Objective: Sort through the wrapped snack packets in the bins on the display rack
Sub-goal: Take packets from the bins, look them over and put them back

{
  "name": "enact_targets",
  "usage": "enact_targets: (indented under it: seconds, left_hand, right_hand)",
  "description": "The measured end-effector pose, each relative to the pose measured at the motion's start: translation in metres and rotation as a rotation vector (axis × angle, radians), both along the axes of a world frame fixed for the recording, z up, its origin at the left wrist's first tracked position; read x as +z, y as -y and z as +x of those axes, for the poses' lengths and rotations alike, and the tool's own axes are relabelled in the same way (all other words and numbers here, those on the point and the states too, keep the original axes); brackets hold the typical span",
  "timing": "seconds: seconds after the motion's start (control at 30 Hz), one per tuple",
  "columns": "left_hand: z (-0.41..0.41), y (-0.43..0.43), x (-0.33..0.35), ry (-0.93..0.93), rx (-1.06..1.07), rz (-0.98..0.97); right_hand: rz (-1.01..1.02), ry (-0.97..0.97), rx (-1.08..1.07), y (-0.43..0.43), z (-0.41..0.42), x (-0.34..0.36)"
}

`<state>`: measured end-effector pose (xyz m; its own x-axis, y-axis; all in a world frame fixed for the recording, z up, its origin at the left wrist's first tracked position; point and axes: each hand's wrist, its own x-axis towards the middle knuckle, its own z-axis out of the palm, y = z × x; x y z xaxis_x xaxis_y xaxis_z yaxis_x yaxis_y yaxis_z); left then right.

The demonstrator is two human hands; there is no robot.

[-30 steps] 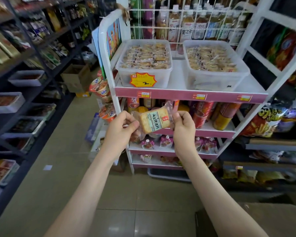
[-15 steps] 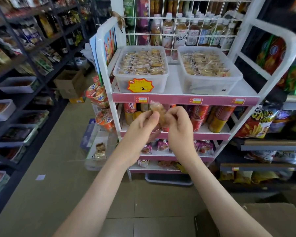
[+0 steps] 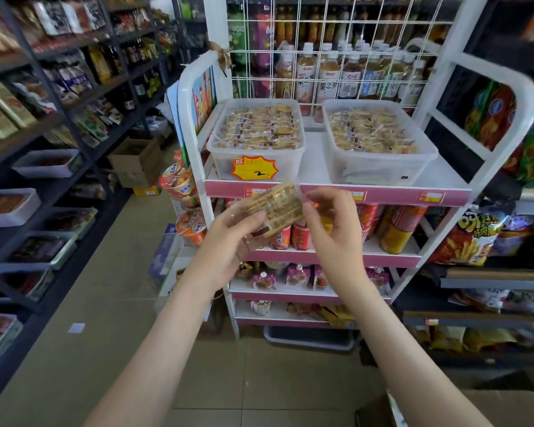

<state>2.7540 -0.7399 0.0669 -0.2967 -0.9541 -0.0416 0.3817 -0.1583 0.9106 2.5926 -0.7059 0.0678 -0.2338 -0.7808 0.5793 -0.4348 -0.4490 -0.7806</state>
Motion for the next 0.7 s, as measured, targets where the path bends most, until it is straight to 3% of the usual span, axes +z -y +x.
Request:
enact_targets:
  seconds: [0.13,0.33,0.5,0.63,0.7]
  left_hand:
    - [0.003,0.004,-0.002,-0.036,-0.085,0.018]
    - [0.001,0.005,-0.007,-0.025,-0.099,0.023]
    - [-0.004,0.007,-0.012,-0.016,-0.134,0.023]
    - [-0.017,0.006,-0.005,0.031,-0.106,0.036]
    - [-0.025,0.010,-0.001,0.109,-0.064,0.007]
  right_hand:
    - [0.340,0.197,0.165,0.005,-0.016,0.010]
    - [0.421,0.266,0.167,0.009,-0.027,0.005]
    - [0.468,0.490,0.293,0.013,-0.039,-0.003]
    - [0.489,0.429,0.283,0.017,-0.051,-0.004]
    - [0.461,0.183,0.145,0.021,-0.057,-0.001]
